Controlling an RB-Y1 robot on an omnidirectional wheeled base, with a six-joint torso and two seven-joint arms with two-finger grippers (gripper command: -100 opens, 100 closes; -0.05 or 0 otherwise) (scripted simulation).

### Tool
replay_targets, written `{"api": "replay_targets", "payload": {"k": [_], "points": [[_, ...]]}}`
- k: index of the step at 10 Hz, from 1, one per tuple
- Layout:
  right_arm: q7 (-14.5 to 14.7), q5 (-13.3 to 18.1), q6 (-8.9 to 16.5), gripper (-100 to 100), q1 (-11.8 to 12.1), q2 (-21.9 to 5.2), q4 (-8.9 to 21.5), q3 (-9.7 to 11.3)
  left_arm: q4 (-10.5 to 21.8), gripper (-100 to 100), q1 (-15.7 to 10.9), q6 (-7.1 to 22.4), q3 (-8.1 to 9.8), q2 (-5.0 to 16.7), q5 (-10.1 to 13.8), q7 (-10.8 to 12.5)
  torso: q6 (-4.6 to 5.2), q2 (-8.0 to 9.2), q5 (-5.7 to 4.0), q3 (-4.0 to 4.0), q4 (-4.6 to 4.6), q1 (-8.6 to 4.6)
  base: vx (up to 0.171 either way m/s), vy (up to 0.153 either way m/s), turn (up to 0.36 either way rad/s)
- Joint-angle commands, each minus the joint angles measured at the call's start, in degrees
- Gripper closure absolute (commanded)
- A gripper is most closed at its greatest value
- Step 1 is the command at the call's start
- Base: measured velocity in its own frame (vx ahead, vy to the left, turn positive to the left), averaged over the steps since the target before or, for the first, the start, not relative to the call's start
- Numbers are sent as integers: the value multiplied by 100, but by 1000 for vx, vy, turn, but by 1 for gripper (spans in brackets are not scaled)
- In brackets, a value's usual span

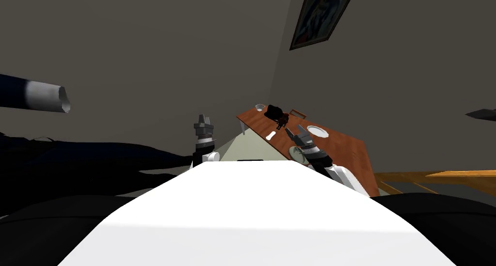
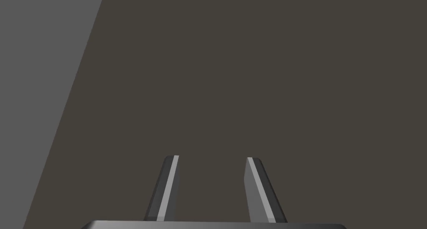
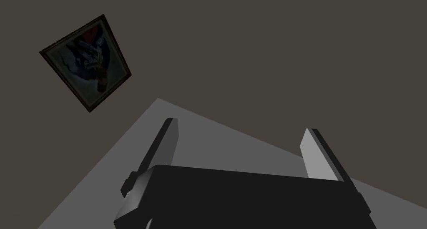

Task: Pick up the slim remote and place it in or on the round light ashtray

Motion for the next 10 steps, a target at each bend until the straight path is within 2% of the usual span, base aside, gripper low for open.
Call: {"api": "replay_targets", "payload": {"k": [1,2,4,5,6,7,9,10], "points": [[107,286,-91,-100,17,-32,124,-95,0,0,0,0,0,0,0,0,0,0,0,0,0,0,14,49,144],[270,456,-189,-100,98,-94,271,-266,0,0,1,0,0,0,0,0,2,-1,0,0,0,-1,24,60,249],[270,715,-189,-100,98,-94,271,-266,0,0,1,0,1,0,0,0,4,-5,0,-3,-1,-1,22,35,29],[438,921,-290,-100,178,-153,420,-432,0,0,1,0,1,0,0,0,5,-1,-1,-1,0,-8,25,38,238],[438,1090,-290,-100,178,-153,420,-432,0,0,0,0,0,0,0,0,-1,-4,-1,-2,-1,-6,27,38,135],[613,1263,-391,-100,258,-211,572,-591,0,0,1,0,1,0,0,0,4,-4,-1,-2,-1,-5,33,51,216],[613,1523,-391,-100,258,-211,572,-591,0,0,1,0,1,0,0,0,4,-7,0,-4,-1,-3,28,29,40],[793,1740,-494,-100,335,-268,725,-739,0,0,1,0,1,0,0,0,5,-2,-1,-2,0,-9,39,37,234]]}}
